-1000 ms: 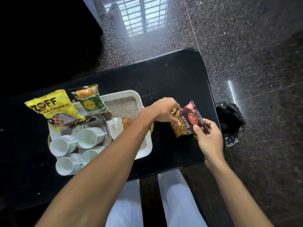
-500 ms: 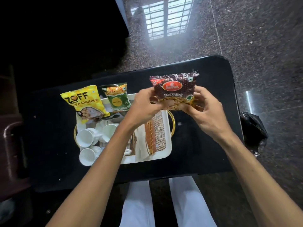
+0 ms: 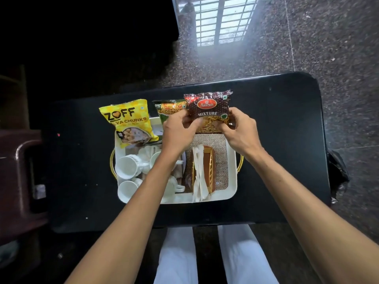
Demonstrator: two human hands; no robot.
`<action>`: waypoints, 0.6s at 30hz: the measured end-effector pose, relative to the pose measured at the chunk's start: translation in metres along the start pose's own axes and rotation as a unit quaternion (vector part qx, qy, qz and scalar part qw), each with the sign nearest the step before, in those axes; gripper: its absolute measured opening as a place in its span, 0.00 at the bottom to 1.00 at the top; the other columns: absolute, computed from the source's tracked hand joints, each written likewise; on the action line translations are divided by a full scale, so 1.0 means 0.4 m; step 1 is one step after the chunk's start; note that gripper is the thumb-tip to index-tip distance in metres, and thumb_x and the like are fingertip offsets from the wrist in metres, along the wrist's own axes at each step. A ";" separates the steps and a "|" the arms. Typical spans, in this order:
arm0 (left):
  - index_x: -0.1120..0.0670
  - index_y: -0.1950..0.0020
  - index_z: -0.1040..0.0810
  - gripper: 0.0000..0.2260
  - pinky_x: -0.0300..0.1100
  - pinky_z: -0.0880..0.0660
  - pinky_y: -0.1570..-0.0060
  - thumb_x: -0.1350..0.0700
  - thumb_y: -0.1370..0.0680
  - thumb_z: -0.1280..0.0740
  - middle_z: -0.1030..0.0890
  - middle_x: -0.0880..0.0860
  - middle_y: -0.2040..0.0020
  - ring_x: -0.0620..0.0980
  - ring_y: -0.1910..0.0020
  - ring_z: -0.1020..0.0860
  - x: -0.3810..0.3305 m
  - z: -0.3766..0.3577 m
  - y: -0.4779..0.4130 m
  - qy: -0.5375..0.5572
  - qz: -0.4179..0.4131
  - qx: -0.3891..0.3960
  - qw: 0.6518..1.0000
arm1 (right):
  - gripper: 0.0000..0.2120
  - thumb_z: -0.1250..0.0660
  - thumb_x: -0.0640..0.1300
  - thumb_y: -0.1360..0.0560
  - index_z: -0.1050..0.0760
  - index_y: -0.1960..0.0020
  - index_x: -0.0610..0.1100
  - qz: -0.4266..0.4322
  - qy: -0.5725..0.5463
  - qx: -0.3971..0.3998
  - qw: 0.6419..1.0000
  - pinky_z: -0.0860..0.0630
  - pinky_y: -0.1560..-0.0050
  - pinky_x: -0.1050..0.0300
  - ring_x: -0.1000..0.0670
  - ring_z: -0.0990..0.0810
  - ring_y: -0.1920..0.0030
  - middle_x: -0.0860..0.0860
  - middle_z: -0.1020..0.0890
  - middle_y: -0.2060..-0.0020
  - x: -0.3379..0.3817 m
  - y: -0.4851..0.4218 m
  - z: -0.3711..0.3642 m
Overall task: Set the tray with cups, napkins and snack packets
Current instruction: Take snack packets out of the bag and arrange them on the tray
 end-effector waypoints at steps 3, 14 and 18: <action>0.57 0.45 0.17 0.10 0.56 0.20 0.43 0.52 0.19 0.32 0.13 0.54 0.47 0.56 0.44 0.17 0.011 -0.006 -0.011 -0.059 0.009 0.009 0.998 | 0.11 0.27 0.45 0.24 0.20 0.42 0.47 0.000 0.019 -0.002 1.000 0.28 0.57 0.75 0.65 0.21 0.55 0.59 0.19 0.54 -0.008 -0.007 -0.017; 0.60 0.53 0.19 0.15 0.56 0.21 0.47 0.51 0.16 0.37 0.16 0.58 0.54 0.60 0.47 0.20 0.003 -0.010 -0.019 -0.103 0.028 0.010 0.994 | 0.14 0.27 0.45 0.24 0.21 0.40 0.42 -0.023 0.053 -0.024 0.998 0.24 0.48 0.62 0.53 0.19 0.47 0.49 0.17 0.45 -0.024 -0.027 -0.032; 0.59 0.52 0.19 0.14 0.52 0.22 0.51 0.51 0.16 0.38 0.16 0.57 0.53 0.58 0.49 0.20 -0.001 -0.012 -0.008 -0.091 0.041 -0.004 0.995 | 0.13 0.26 0.45 0.24 0.21 0.41 0.42 -0.033 0.048 -0.052 0.997 0.23 0.49 0.61 0.53 0.19 0.49 0.49 0.17 0.46 -0.022 -0.025 -0.028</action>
Point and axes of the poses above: each hand's wrist, its own y-axis away from the middle knuckle, its own z-axis out of the back of the hand, x = y × z, the point moved 4 cm from there along -y, towards the middle knuckle
